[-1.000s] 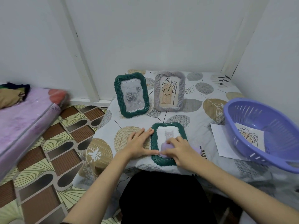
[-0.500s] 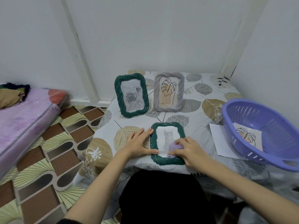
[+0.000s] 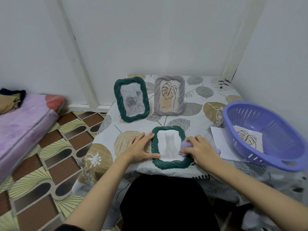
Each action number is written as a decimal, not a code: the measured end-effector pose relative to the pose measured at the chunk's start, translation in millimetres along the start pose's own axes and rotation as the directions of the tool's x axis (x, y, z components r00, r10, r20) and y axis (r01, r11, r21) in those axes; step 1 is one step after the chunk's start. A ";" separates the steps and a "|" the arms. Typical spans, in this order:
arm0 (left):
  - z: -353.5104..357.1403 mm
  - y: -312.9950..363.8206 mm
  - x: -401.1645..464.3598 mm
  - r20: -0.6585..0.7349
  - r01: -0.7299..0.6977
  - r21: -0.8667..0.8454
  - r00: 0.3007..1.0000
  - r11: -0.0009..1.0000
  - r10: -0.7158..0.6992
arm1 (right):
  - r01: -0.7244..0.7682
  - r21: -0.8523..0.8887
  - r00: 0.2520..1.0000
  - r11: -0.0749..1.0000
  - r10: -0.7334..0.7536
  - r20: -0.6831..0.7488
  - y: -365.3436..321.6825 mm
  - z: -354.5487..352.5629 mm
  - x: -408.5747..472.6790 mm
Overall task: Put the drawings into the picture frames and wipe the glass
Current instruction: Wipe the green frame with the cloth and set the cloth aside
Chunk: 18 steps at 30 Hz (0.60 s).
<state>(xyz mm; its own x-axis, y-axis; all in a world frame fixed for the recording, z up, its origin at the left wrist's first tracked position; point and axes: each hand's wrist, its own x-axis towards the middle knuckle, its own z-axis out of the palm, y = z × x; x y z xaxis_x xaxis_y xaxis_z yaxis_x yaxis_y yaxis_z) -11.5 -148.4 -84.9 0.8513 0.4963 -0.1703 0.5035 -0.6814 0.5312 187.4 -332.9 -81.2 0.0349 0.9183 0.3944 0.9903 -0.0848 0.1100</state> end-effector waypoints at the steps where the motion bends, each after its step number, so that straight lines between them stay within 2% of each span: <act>1: 0.3 0.0 -0.3 -0.004 0.002 0.000 1.000 1.000 -0.002 | -0.038 0.010 0.999 0.999 0.038 -0.012 -5.2 2.4 3.7; 4: 1.0 0.0 -0.5 -0.009 0.005 -0.001 1.000 1.000 -0.005 | -0.002 0.065 0.998 0.998 0.007 -0.069 -23.6 11.4 -2.9; 7: 0.0 0.0 -1.2 -0.001 0.001 -0.008 1.000 1.000 -0.001 | 0.076 0.049 0.996 0.996 -0.073 -0.060 -15.9 2.5 -16.7; 10: 0.4 0.5 -1.8 0.003 0.002 -0.001 1.000 1.000 -0.002 | 0.026 0.009 0.999 1.000 -0.026 -0.030 -4.6 -7.1 -10.9; 13: 0.8 1.1 -1.2 0.001 0.007 0.009 1.000 1.000 -0.007 | -0.045 0.088 0.997 0.995 0.050 -0.062 -19.6 4.6 -9.1; 15: 0.5 1.4 -1.2 0.001 0.008 0.011 1.000 1.000 -0.008 | -0.031 0.146 0.997 0.989 0.042 -0.070 -25.7 10.4 -15.3; 18: 0.5 0.7 -1.0 0.000 0.005 0.003 1.000 1.000 -0.005 | 0.028 0.105 0.996 0.994 -0.020 -0.082 -14.9 0.6 -17.7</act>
<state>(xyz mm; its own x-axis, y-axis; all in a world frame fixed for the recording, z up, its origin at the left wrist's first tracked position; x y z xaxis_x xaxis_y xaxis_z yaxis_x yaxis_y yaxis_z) -12.0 -149.6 -84.8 0.8485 0.5000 -0.1733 0.5086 -0.6803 0.5278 172.1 -347.7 -90.4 0.0045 0.8851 0.4654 0.9995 -0.0181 0.0249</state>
